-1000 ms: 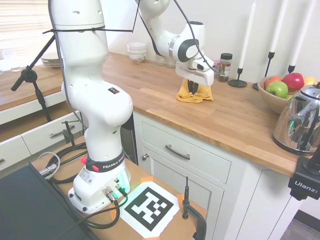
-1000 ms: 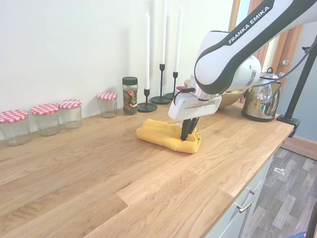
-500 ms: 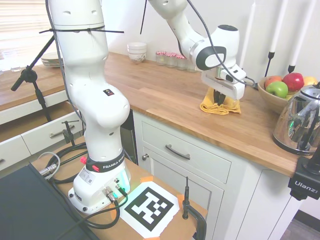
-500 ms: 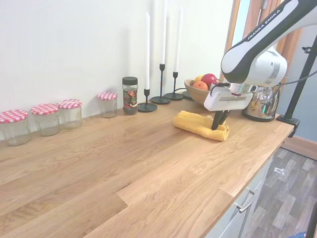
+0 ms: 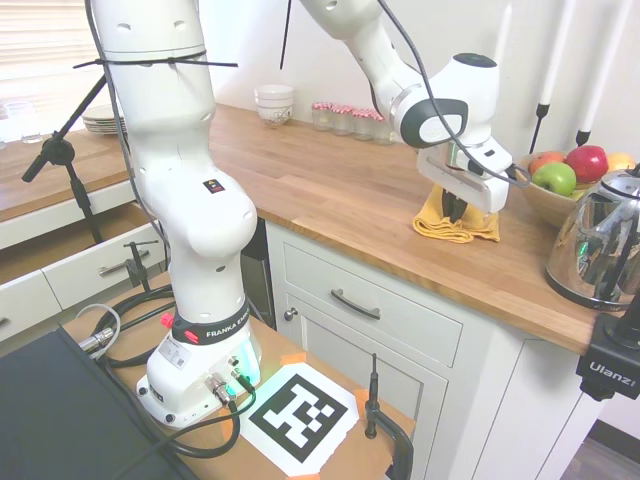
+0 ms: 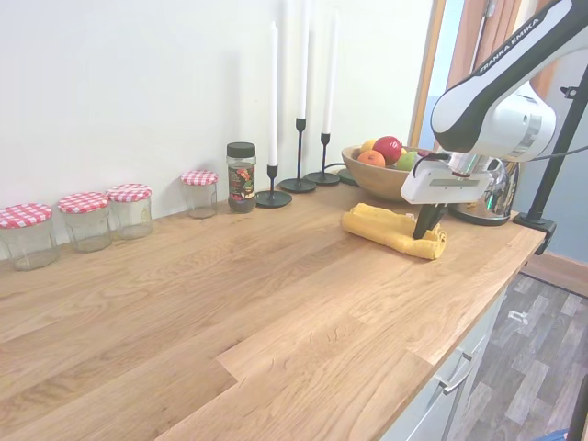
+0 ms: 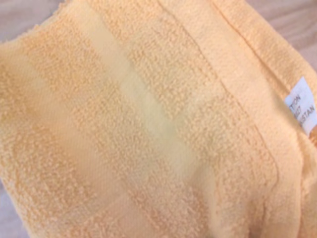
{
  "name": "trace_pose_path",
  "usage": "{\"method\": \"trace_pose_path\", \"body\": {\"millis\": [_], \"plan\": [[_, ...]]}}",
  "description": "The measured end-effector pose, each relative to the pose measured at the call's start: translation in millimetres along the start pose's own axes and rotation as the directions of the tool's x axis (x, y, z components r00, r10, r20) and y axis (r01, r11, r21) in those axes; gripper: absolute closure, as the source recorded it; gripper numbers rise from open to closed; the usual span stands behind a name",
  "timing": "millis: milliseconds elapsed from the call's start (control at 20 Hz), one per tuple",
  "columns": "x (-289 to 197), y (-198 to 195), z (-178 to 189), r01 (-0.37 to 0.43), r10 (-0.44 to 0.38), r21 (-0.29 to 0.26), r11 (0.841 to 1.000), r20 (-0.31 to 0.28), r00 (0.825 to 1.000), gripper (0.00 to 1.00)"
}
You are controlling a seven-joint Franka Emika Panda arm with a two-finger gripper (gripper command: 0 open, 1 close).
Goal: Wipe the counter
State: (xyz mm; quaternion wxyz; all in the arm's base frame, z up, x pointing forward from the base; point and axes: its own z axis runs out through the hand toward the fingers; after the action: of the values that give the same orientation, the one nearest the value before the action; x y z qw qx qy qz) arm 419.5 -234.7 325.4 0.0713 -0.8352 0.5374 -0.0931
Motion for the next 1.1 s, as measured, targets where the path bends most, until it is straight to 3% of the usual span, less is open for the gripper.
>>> {"method": "trace_pose_path", "body": {"millis": [700, 1100], "plan": [[-9, 8, -7, -0.008, 0.008, -0.006, 1.000, -0.007, 1.000, 0.00], [-8, 17, -35, -0.019, 0.020, 0.013, 1.000, -0.059, 0.998, 0.00]]}}
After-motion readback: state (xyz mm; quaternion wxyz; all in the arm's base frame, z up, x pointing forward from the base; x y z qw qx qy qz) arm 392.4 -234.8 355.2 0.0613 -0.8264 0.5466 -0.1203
